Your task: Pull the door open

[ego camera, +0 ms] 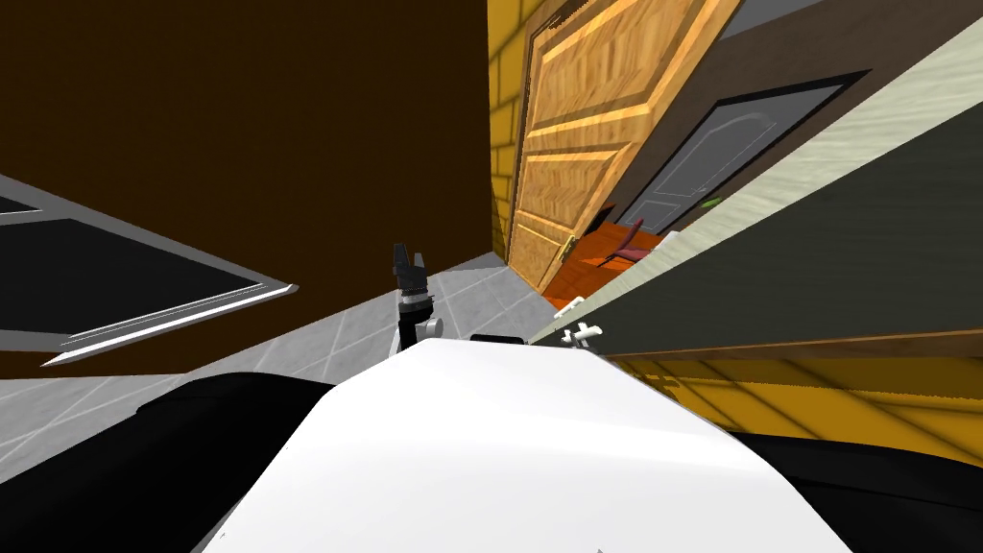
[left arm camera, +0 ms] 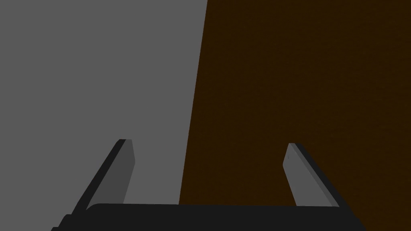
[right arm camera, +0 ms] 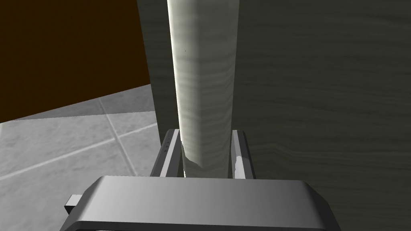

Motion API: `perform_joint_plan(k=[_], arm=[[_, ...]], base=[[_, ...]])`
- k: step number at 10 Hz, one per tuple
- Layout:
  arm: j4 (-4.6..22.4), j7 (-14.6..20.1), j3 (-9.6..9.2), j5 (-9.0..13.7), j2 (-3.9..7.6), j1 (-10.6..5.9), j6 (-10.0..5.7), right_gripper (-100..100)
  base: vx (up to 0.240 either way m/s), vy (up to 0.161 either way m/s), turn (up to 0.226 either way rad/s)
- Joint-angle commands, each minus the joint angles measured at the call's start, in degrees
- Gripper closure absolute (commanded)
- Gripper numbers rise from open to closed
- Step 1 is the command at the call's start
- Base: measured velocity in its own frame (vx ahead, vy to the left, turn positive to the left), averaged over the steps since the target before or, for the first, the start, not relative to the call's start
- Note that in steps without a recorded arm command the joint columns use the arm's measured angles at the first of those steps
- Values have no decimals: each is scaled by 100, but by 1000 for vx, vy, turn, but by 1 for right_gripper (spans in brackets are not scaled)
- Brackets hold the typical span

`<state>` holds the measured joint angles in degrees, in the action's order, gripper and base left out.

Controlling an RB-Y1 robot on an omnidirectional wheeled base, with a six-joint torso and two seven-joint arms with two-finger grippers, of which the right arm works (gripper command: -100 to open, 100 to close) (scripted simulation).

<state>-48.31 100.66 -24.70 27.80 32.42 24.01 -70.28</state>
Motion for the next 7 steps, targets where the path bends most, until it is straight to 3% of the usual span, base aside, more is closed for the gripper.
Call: perform_joint_plan(k=[1,7], arm=[[57,46,-24,-23,20,-21,-72,100],[297,215,-108,-105,104,-137,-286,100]], base=[[-177,-34,112],[-202,-38,123]])
